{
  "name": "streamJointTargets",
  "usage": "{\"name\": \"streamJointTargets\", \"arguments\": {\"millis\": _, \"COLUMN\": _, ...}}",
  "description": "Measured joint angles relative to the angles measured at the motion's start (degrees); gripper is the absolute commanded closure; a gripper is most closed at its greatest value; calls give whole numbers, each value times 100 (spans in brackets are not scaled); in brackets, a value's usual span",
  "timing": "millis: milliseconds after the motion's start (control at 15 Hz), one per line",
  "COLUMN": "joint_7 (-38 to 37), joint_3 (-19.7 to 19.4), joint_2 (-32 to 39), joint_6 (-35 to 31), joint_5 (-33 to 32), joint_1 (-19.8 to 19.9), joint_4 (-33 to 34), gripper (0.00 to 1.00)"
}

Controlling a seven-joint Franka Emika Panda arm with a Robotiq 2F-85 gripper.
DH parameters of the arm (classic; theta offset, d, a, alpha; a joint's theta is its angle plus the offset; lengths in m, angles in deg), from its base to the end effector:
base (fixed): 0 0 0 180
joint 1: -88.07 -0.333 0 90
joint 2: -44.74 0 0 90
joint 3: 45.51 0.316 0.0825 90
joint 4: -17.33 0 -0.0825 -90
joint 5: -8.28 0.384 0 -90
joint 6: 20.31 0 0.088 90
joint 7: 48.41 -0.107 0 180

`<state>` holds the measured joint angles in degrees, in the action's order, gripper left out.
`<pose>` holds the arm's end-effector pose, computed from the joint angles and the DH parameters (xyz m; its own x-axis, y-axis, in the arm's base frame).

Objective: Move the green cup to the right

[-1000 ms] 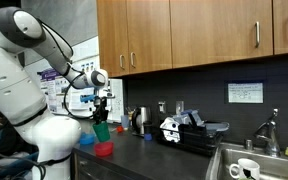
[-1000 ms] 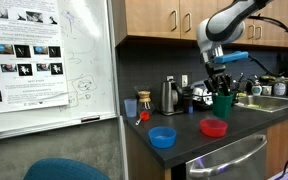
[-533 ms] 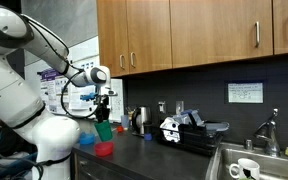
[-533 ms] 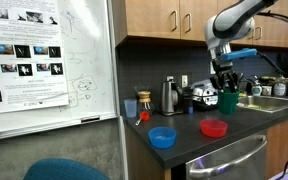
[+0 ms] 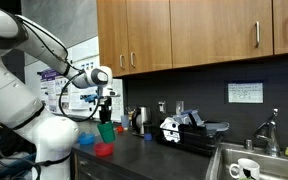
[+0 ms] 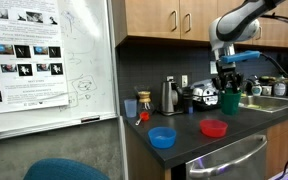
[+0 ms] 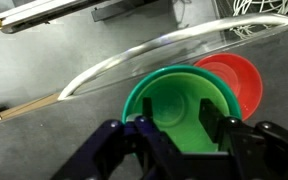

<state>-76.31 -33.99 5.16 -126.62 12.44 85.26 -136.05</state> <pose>0.3109 0.0828 0.4276 0.9446 -0.3150 -0.0925 -0.3036 -0.9454 0.1184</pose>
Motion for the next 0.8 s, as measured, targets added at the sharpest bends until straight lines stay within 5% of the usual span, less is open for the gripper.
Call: {"name": "streamJointTargets", "arguments": {"millis": 800, "joint_7": -545, "joint_3": 2, "joint_2": 47, "joint_6": -1079, "joint_5": 17, "joint_1": 389, "joint_4": -544, "gripper": 21}}
